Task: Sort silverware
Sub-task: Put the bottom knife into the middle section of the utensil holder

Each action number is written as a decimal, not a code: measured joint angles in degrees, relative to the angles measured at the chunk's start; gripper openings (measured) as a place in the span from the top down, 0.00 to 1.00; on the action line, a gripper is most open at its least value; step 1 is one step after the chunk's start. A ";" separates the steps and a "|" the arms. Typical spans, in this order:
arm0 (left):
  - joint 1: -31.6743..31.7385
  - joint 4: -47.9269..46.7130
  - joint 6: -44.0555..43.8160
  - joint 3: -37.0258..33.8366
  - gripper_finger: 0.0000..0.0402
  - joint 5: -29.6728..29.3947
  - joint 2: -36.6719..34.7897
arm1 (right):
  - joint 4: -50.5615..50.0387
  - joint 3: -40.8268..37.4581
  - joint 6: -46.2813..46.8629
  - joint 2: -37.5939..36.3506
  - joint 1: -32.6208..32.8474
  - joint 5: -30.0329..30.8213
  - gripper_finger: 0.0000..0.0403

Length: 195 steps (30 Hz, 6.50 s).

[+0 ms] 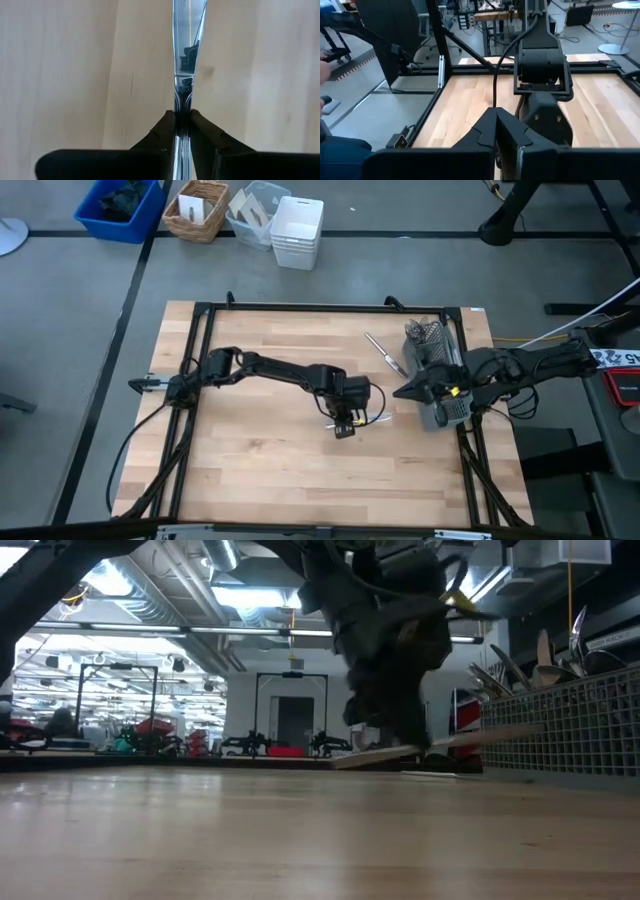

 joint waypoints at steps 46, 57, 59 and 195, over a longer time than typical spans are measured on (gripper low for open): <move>10.10 49.92 8.00 0.15 0.93 -12.39 -8.47 | -5.19 0.02 -6.69 -19.63 -0.04 42.30 0.97; 8.96 55.79 8.03 0.15 0.93 -12.33 -8.01 | -7.06 0.02 -6.67 -17.76 -0.04 48.59 0.97; 8.36 57.41 8.05 0.15 0.93 -12.26 -7.61 | -6.94 0.02 -6.69 -16.62 -0.04 48.44 0.97; 11.46 82.30 18.23 4.66 0.84 -12.20 13.67 | 9.00 -0.02 -15.17 10.40 -5.29 61.05 0.97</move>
